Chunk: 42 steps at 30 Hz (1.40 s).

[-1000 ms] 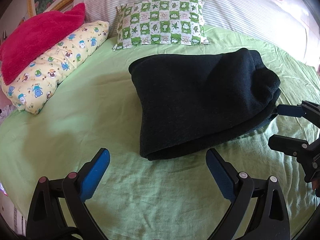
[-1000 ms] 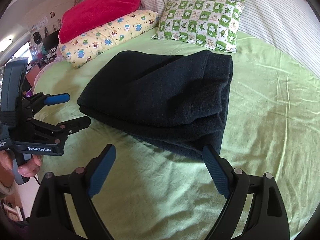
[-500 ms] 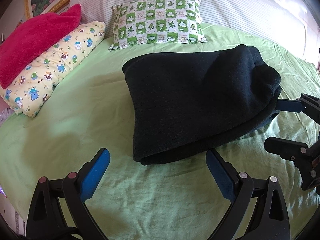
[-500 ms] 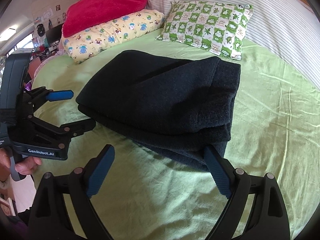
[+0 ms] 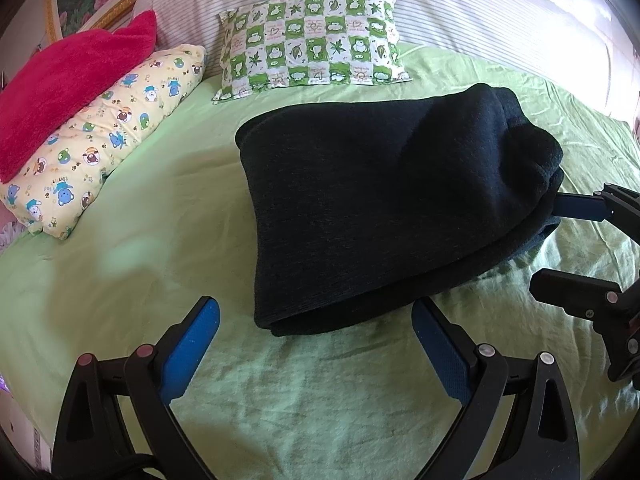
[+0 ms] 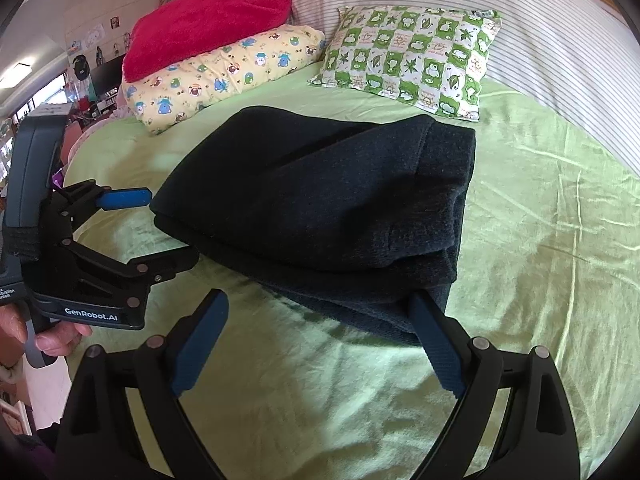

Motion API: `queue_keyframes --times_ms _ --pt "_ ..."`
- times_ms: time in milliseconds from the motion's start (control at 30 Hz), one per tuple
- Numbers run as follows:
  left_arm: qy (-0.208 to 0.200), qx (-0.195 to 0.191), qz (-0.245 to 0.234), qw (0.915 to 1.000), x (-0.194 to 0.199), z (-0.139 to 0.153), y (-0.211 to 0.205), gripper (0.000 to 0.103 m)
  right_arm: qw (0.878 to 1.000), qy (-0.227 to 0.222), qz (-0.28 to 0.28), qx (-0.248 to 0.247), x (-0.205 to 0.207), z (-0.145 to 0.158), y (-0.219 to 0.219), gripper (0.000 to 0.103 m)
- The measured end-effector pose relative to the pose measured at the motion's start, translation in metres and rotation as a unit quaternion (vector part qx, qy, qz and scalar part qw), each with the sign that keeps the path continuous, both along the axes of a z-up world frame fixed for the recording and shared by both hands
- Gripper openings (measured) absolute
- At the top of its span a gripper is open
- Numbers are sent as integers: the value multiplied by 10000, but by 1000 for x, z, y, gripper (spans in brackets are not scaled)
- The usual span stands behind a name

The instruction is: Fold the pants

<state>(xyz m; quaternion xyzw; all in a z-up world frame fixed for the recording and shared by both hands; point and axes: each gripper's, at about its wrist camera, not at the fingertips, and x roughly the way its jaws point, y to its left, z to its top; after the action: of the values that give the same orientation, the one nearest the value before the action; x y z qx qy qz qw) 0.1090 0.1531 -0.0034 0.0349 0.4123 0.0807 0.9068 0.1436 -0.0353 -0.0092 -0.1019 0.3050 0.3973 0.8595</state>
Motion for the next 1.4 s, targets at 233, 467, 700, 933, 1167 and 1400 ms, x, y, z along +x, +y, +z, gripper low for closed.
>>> queue_keyframes --times_ms 233,467,700,933,1167,1400 --pt "-12 16 -26 10000 0 0 -1 97 10000 -4 -38 23 1 0 -2 92" --pt "-33 21 -27 10000 0 0 -1 98 9999 -15 -108 82 1 3 -4 92" --pt "8 -1 -55 10000 2 0 1 97 9998 12 -162 131 1 1 -6 92" --pt "14 -26 -56 10000 3 0 1 97 9998 15 -171 137 2 2 -6 92" --pt "-13 -11 -97 10000 3 1 0 97 9997 -23 -189 176 -2 3 -8 92" --pt "-65 -16 -70 10000 2 4 2 97 9996 -30 -211 175 -2 4 -8 92"
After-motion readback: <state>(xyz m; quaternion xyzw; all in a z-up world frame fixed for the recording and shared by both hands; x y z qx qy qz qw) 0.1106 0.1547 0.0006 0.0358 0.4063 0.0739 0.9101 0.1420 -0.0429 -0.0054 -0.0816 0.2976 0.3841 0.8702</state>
